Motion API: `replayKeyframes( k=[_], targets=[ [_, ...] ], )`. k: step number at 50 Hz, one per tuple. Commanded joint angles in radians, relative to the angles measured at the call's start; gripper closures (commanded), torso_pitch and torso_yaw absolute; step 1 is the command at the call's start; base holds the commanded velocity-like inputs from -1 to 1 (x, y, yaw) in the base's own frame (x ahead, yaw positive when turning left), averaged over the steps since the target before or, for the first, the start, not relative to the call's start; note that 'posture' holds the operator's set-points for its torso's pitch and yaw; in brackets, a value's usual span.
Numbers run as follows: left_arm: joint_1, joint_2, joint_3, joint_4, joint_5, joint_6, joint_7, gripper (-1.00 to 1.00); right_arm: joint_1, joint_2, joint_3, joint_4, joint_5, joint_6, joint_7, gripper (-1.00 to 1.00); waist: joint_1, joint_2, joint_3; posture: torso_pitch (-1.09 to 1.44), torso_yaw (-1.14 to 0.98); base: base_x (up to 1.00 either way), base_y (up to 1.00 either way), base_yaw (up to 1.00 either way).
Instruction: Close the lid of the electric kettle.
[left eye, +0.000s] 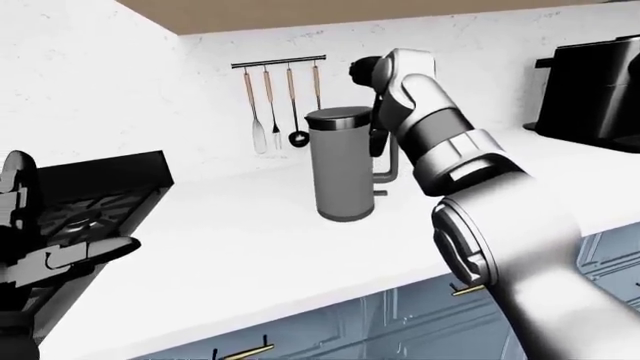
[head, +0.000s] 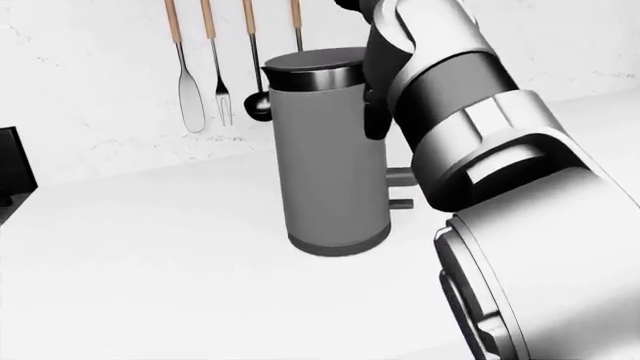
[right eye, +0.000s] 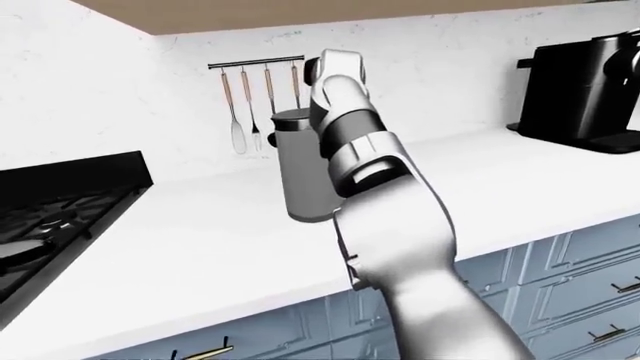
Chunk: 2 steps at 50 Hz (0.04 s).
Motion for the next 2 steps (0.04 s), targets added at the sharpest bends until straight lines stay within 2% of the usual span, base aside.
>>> replayKeyframes(
  k=[1,2],
  targets=[
    [-0.02,0.016,0.001,-0.021,-0.003,-0.02,0.0,-1.0,-0.038,-0.011,0.0,-0.035,-0.009,-0.002,-0.012,-1.0,0.0,0.004,0.003,-0.65,0.0,0.0,0.0,0.0],
    [-0.019,0.016,-0.003,-0.019,0.003,-0.023,-0.002,-1.0,-0.03,-0.024,0.001,-0.038,-0.012,-0.003,-0.007,-1.0,0.001,0.004,0.003,-0.65,0.0,0.0,0.0,0.0]
  ],
)
